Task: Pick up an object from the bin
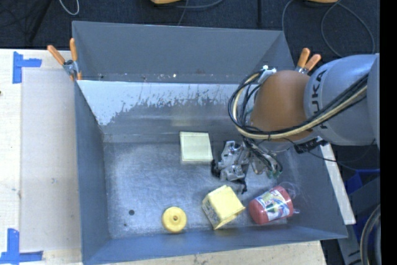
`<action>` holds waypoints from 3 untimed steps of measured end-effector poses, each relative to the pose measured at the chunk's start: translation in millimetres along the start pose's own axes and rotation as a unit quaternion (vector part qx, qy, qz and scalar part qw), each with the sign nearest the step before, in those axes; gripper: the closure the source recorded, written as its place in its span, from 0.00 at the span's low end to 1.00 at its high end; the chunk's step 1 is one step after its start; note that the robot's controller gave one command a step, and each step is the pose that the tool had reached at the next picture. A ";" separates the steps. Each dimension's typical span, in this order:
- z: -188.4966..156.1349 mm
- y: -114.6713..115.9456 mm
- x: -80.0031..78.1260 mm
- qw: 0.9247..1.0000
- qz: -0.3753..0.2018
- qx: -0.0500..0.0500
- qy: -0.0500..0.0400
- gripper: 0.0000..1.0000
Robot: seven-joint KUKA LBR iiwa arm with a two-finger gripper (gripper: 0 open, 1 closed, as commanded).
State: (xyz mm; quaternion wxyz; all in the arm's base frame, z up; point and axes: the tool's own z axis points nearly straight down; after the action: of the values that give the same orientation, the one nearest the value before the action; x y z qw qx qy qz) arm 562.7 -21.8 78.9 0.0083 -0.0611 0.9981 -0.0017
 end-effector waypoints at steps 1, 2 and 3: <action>0.0 0.0 0.0 1.000 0.000 0.000 0.000 1.00; -32.5 5.7 2.0 1.000 -0.001 -0.003 0.011 1.00; -71.2 7.4 1.8 1.000 0.010 -0.002 0.007 1.00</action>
Offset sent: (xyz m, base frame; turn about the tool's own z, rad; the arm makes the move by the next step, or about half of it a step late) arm 0.0088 0.0158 0.1288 -0.0033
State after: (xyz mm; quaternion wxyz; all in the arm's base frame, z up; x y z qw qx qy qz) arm 558.8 -14.4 150.0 0.0009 -0.0507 0.9987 0.0003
